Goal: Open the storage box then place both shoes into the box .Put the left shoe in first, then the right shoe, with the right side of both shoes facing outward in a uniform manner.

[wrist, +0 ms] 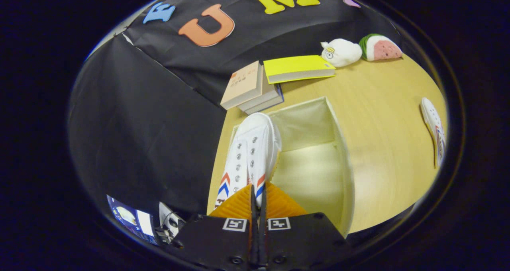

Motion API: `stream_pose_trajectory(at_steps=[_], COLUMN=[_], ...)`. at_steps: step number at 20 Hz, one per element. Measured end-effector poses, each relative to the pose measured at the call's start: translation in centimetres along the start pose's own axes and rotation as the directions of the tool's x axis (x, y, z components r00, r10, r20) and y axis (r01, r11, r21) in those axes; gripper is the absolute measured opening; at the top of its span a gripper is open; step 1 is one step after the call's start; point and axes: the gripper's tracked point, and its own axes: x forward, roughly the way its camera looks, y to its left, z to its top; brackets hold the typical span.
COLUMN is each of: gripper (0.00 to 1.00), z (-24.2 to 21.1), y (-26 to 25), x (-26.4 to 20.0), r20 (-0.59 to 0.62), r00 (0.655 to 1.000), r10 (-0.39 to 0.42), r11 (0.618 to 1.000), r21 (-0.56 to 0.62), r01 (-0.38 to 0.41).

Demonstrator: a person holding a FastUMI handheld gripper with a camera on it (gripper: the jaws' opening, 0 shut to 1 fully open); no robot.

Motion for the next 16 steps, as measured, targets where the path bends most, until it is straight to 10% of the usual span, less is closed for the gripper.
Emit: stream_pose_trajectory(at_steps=[9, 13, 16], gripper=[0.09, 0.32, 0.79], z=[-1.5, -1.6, -1.3], y=[0.2, 0.7, 0.4], x=[2.9, 3.3, 2.6], r20=[-0.054, -0.086, -0.068], r00=[0.998, 0.995, 0.997], r10=[-0.008, 0.047, 0.025], r11=[0.999, 0.999, 0.999], r21=[0.037, 0.023, -0.044], r01=[0.010, -0.046, -0.028])
